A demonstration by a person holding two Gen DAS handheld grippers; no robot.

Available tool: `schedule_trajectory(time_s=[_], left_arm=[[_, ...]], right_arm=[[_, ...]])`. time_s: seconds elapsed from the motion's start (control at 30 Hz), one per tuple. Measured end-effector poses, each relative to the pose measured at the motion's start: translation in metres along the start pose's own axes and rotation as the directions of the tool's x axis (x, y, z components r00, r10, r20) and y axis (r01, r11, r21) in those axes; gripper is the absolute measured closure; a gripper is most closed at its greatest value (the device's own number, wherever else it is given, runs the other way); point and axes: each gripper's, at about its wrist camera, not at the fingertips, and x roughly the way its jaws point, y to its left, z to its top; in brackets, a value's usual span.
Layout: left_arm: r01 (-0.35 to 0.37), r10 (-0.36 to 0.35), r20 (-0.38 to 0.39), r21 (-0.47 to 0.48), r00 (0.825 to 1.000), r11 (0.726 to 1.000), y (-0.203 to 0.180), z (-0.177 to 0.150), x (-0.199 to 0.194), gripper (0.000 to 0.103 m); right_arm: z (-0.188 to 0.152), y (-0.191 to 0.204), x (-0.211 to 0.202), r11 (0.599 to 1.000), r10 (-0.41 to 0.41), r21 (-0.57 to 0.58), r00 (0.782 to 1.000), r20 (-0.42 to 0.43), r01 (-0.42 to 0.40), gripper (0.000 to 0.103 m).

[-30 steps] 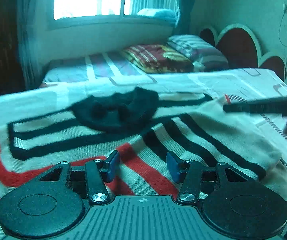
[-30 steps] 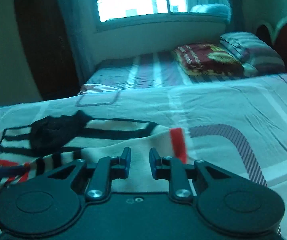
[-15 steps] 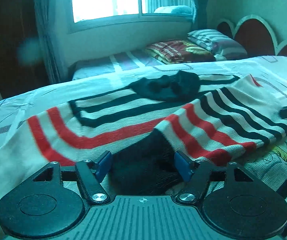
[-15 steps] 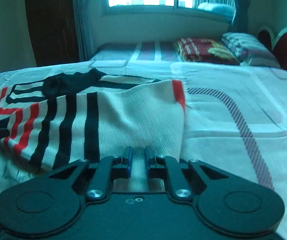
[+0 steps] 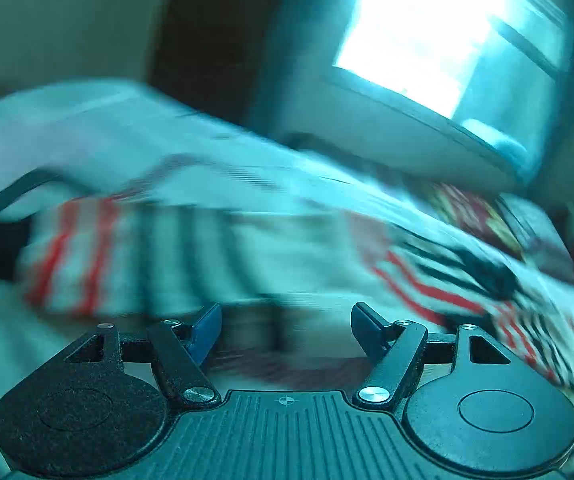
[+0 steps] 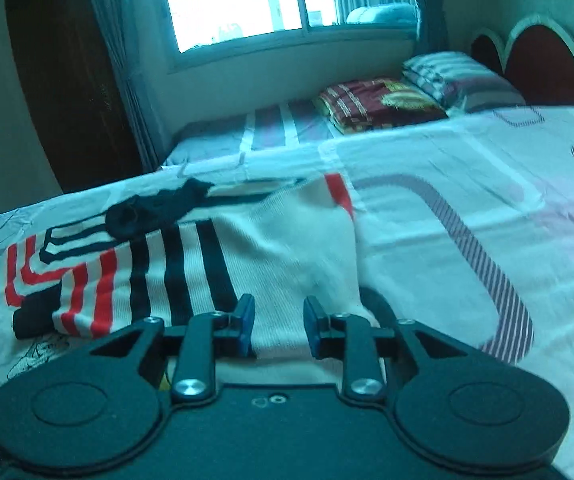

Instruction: Fold small clothes

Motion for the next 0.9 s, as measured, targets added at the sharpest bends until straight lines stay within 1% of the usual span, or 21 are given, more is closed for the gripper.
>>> schedule_trajectory(time_s=[0.03, 0.07, 0.13, 0.17, 0.23, 0.3, 0.37, 0.43, 0.47, 0.5, 0.53, 0.57, 0.6, 0.63, 0.67, 0.7, 0.73, 0.8, 0.83, 0.87, 0.9], left_arm=[[-0.063, 0.062, -0.025, -0.085, 0.998, 0.994, 0.027, 0.001, -0.004, 0.032], [-0.116, 0.111, -0.039, -0.169, 0.993, 0.979, 0.050, 0.001, -0.010, 0.040], [-0.107, 0.109, -0.012, -0.315, 0.994, 0.943, 0.089, 0.001, -0.021, 0.041], [-0.122, 0.129, -0.004, -0.360, 0.992, 0.925, 0.102, 0.003, -0.024, 0.041], [-0.094, 0.118, 0.025, -0.451, 0.993, 0.888, 0.128, 0.005, -0.023, 0.041], [-0.030, 0.071, 0.056, -0.535, 0.996, 0.844, 0.145, 0.006, -0.014, 0.041], [-0.004, 0.055, 0.074, -0.560, 0.996, 0.829, 0.153, 0.011, -0.007, 0.041], [0.034, 0.039, 0.109, -0.597, 0.993, 0.801, 0.158, 0.011, 0.000, 0.041], [0.036, 0.040, 0.114, -0.597, 0.993, 0.801, 0.160, 0.013, 0.004, 0.042], [0.019, 0.055, 0.107, -0.593, 0.993, 0.805, 0.160, 0.017, 0.009, 0.063], [-0.024, 0.081, 0.070, -0.590, 0.994, 0.807, 0.161, 0.020, 0.013, 0.082], [-0.026, 0.071, 0.048, -0.614, 0.996, 0.789, 0.165, 0.021, 0.019, 0.094], [0.008, 0.048, 0.070, -0.635, 0.996, 0.772, 0.167, 0.022, 0.019, 0.094], [0.022, 0.042, 0.089, -0.619, 0.995, 0.785, 0.161, 0.028, 0.016, 0.094], [0.042, 0.032, 0.114, -0.586, 0.993, 0.810, 0.151, 0.036, 0.011, 0.094], [0.083, -0.002, 0.147, -0.550, 0.989, 0.831, 0.136, 0.044, 0.005, 0.094], [0.125, -0.044, 0.172, -0.495, 0.984, 0.860, 0.115, 0.053, 0.000, 0.094], [0.179, -0.113, 0.205, -0.336, 0.972, 0.925, 0.056, 0.069, -0.012, 0.094], [0.201, -0.146, 0.215, -0.261, 0.966, 0.944, 0.025, 0.073, -0.016, 0.094], [0.220, -0.178, 0.212, -0.198, 0.961, 0.955, -0.006, 0.075, -0.016, 0.094], [0.248, -0.219, 0.192, -0.143, 0.957, 0.958, -0.039, 0.073, -0.012, 0.094]], right_arm=[[-0.004, -0.003, -0.002, 1.000, 0.004, 0.020, 1.000, -0.003, -0.004, 0.076], [-0.007, -0.005, -0.004, 0.999, 0.008, 0.034, 1.000, -0.003, -0.008, 0.075], [-0.013, -0.005, -0.009, 0.998, 0.023, 0.052, 1.000, -0.012, -0.023, 0.075], [-0.014, -0.002, -0.011, 0.998, 0.030, 0.052, 0.999, -0.014, -0.029, 0.075], [-0.016, 0.006, -0.018, 0.999, 0.044, 0.032, 0.999, -0.012, -0.044, 0.075], [-0.014, 0.015, -0.024, 0.998, 0.062, 0.012, 0.998, -0.006, -0.062, 0.075], [-0.012, 0.022, -0.030, 0.997, 0.083, -0.005, 0.997, 0.006, -0.083, 0.075], [-0.009, 0.029, -0.036, 0.995, 0.098, -0.014, 0.995, 0.016, -0.098, 0.075], [-0.008, 0.030, -0.039, 0.995, 0.104, -0.014, 0.994, 0.018, -0.104, 0.075], [-0.007, 0.032, -0.041, 0.994, 0.108, -0.013, 0.994, 0.020, -0.108, 0.075], [-0.007, 0.033, -0.043, 0.994, 0.111, -0.013, 0.994, 0.022, -0.111, 0.075], [-0.007, 0.033, -0.045, 0.994, 0.112, -0.013, 0.993, 0.024, -0.112, 0.075], [-0.007, 0.033, -0.048, 0.993, 0.114, -0.012, 0.993, 0.027, -0.114, 0.074], [-0.007, 0.032, -0.051, 0.993, 0.113, -0.014, 0.993, 0.030, -0.113, 0.074], [-0.008, 0.031, -0.054, 0.994, 0.111, -0.016, 0.993, 0.034, -0.110, 0.074], [-0.008, 0.029, -0.057, 0.994, 0.107, -0.014, 0.994, 0.038, -0.106, 0.074], [-0.009, 0.027, -0.060, 0.995, 0.104, -0.010, 0.994, 0.040, -0.103, 0.074], [-0.011, 0.023, -0.063, 0.996, 0.094, -0.001, 0.995, 0.042, -0.094, 0.074], [-0.013, 0.022, -0.064, 0.996, 0.088, 0.005, 0.995, 0.042, -0.088, 0.074], [-0.013, 0.020, -0.065, 0.996, 0.084, 0.012, 0.996, 0.041, -0.084, 0.074], [-0.014, 0.018, -0.066, 0.997, 0.079, 0.025, 0.996, 0.040, -0.080, 0.074]])
